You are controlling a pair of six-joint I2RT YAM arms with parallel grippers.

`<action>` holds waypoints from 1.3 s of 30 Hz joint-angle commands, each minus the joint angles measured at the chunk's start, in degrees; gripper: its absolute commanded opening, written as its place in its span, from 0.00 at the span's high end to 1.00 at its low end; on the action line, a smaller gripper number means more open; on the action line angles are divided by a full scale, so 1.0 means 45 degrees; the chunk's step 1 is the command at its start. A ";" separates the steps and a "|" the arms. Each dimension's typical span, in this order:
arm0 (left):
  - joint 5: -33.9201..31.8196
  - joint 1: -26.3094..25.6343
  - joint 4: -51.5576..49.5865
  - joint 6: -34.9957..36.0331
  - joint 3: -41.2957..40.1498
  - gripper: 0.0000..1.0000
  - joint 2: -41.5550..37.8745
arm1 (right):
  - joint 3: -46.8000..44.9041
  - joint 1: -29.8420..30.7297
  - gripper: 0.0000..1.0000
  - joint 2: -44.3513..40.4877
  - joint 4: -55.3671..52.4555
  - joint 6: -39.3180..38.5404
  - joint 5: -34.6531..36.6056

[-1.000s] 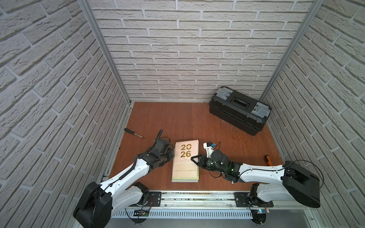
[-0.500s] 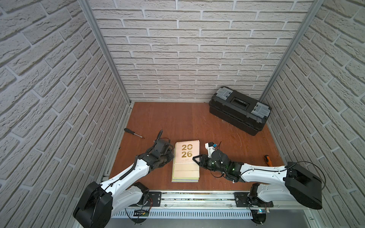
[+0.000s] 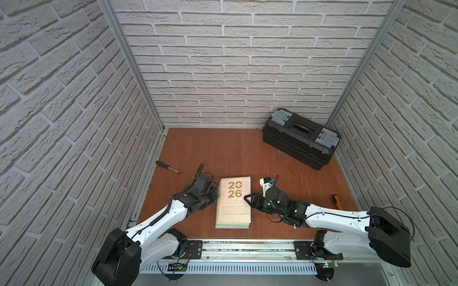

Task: Stack the calendars
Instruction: Place the calendar at the calendar, then adjust the calendars at the calendar.

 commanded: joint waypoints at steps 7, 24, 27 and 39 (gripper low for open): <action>-0.0063 -0.0037 0.0139 -0.0068 -0.0120 1.00 -0.0074 | 0.0349 -0.0074 0.58 -0.0625 -0.0913 -0.0548 0.0819; -0.0202 -0.0002 -0.0220 0.0339 0.0448 1.00 0.0446 | 0.4895 -0.0246 0.58 0.0495 -1.0343 -0.2488 0.3727; -0.0222 0.0002 -0.0220 0.0414 0.0582 1.00 0.0576 | 0.5239 -0.0376 0.58 0.0930 -1.1042 -0.2693 0.4130; -0.0202 0.0001 -0.0337 0.0722 0.1036 1.00 0.1227 | 0.5348 -0.1150 0.57 0.2668 -0.9846 -0.3953 0.2137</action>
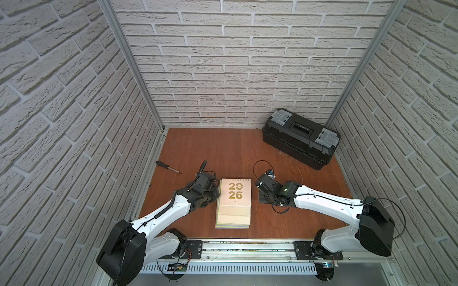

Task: Stack the calendars
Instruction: Adjust the calendars at the calendar.

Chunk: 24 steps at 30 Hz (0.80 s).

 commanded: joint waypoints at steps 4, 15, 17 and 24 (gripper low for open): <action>-0.0174 0.0002 -0.0094 0.0277 0.0338 1.00 0.0199 | 0.0318 -0.0314 0.58 0.0694 0.1103 -0.0840 -0.1227; -0.0026 -0.0071 -0.0016 0.0155 0.0338 1.00 0.0180 | 0.0591 -0.0374 0.59 0.1549 0.2094 -0.1365 -0.2369; -0.0057 -0.0114 -0.0064 0.0092 0.0301 1.00 0.0080 | 0.0571 -0.0365 0.59 0.1509 0.2163 -0.1404 -0.2413; -0.0093 -0.0220 -0.0006 -0.0085 0.0104 1.00 -0.0126 | 0.0576 -0.0364 0.59 0.1660 0.2378 -0.1443 -0.2662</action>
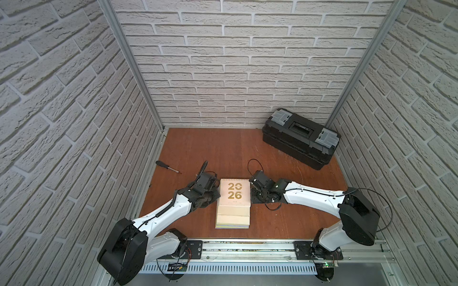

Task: Stack the calendars
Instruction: Adjust the calendars at the calendar.

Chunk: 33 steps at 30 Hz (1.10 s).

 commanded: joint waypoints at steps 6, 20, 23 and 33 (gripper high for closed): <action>-0.0093 -0.0174 0.0067 -0.0182 0.0025 1.00 -0.0208 | 0.0251 -0.0012 0.59 -0.0088 0.0470 -0.0166 -0.0084; -0.0427 -0.0175 -0.0476 -0.0030 0.0191 1.00 -0.0445 | 0.0195 -0.0048 0.59 -0.0253 0.0210 -0.0138 0.0171; -0.0739 -0.0137 -0.0981 0.0139 0.0365 1.00 -0.0704 | 0.0095 -0.0104 0.58 -0.0472 -0.0016 -0.0117 0.0458; -0.1257 0.0382 -0.2308 0.0668 0.0863 1.00 -0.1473 | -0.0750 -0.0394 0.55 -0.1800 -0.0020 -0.0177 0.0912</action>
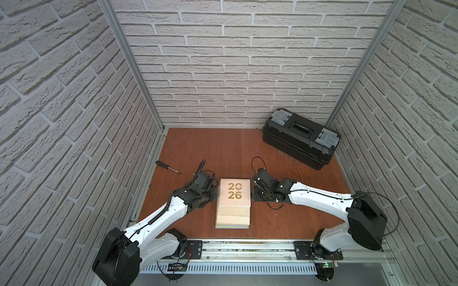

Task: Stack the calendars
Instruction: Adjust the calendars at the calendar, then reset both arms

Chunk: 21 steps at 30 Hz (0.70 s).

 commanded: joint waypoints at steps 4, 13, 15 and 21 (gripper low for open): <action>-0.0581 0.0483 -0.1026 0.0526 0.0558 0.95 -0.0610 | -0.0746 -0.0303 0.50 -0.1434 -0.0158 -0.0256 0.0763; -0.0832 0.0603 -0.1044 0.0788 0.1037 0.66 -0.0519 | -0.1306 -0.0781 0.39 -0.2782 -0.0595 -0.1152 0.1577; -0.0909 0.0666 -0.1112 0.0974 0.1248 0.59 -0.0415 | -0.1430 -0.1010 0.37 -0.3066 -0.0616 -0.1536 0.1661; -0.1245 0.0900 -0.1546 0.1624 0.2019 0.43 0.0097 | -0.1854 -0.1893 0.22 -0.3953 -0.0542 -0.2584 0.1940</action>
